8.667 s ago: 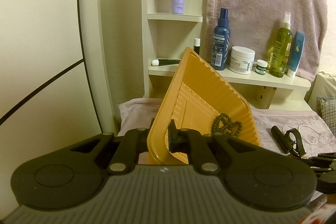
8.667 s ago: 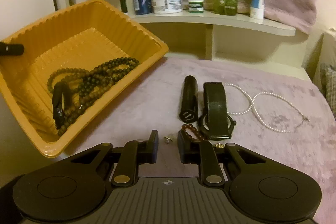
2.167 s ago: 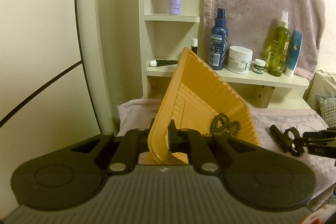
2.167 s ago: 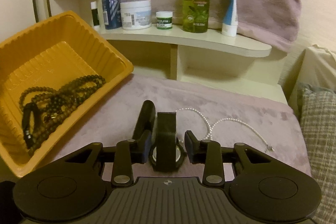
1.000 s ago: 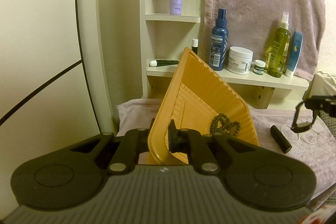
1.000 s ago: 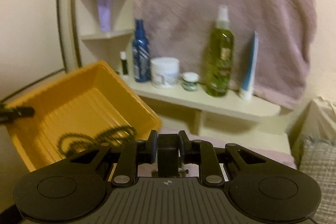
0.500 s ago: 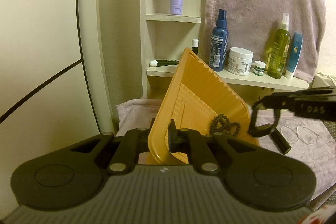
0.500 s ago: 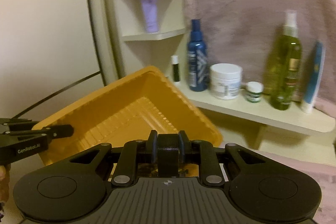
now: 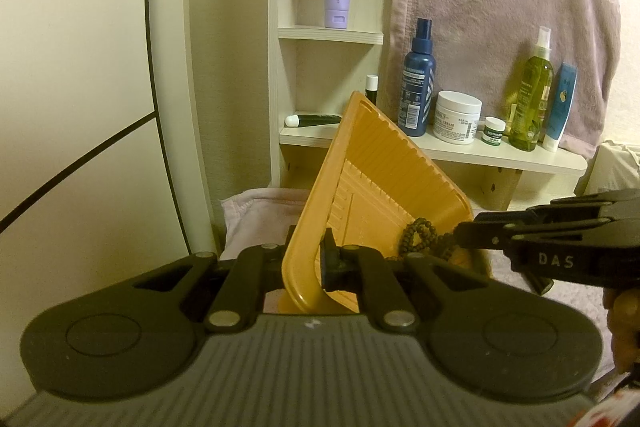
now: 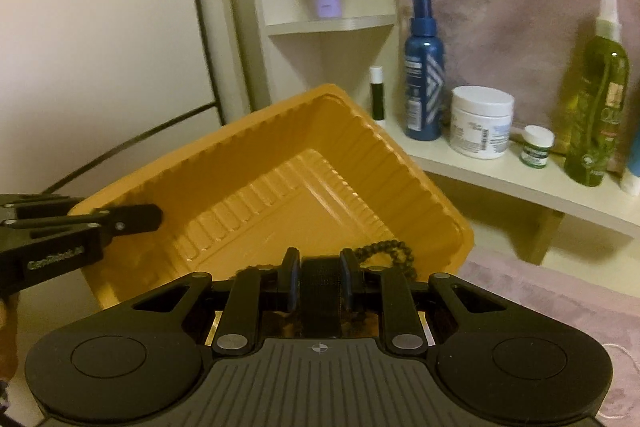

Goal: Organize jewelry
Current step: 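Carry the black watch into the orange tray and open the right tool, then grasp the black cylinder on the fleece with the right tool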

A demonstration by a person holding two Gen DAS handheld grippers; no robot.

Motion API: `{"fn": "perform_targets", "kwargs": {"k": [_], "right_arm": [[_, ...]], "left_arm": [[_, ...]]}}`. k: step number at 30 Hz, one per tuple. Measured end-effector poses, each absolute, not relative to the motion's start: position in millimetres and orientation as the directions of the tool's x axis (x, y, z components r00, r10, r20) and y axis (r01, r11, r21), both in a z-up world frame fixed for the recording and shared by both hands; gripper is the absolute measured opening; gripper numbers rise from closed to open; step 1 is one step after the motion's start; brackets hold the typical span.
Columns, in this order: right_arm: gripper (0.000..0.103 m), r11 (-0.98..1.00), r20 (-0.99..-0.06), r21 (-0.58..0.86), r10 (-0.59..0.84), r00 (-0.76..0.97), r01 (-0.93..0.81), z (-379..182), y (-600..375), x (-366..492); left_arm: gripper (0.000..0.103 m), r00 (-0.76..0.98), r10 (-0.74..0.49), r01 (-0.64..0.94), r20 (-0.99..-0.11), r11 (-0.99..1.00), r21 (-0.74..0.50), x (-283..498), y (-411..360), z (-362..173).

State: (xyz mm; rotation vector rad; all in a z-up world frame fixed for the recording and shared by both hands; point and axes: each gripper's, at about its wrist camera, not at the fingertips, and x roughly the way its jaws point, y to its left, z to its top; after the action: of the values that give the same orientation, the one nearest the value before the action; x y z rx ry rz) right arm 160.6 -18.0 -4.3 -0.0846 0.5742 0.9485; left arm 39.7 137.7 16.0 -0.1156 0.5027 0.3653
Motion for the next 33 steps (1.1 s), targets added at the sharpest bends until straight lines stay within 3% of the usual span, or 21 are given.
{"fn": "perform_targets", "kwargs": {"k": [2,4,15,23,33], "right_arm": [[0.028,0.584,-0.498,0.177,0.747,0.440,-0.792,-3,-18,160],[0.042,0.587,-0.490,0.178,0.749,0.446,-0.790,-2,-22,159],[0.044,0.750,-0.460,0.191,0.639,0.617,-0.633,-2,-104,174],[0.045,0.871,-0.536,0.177,0.477,0.697,-0.459,-36,-172,183],[0.045,0.851,-0.560,0.156,0.495,0.665,-0.502,-60,-157,176]], "left_arm": [[0.008,0.813,0.315,-0.370,-0.489,0.929,-0.018,40,137,16],[0.008,0.814,0.312,-0.369,-0.490,0.929,-0.020,40,138,16],[0.008,0.814,0.311,-0.368,-0.490,0.930,-0.022,40,139,16],[0.008,0.815,0.312,-0.365,-0.488,0.931,-0.015,40,138,16],[0.008,0.814,0.315,-0.361,-0.488,0.933,0.001,39,136,17]]}}
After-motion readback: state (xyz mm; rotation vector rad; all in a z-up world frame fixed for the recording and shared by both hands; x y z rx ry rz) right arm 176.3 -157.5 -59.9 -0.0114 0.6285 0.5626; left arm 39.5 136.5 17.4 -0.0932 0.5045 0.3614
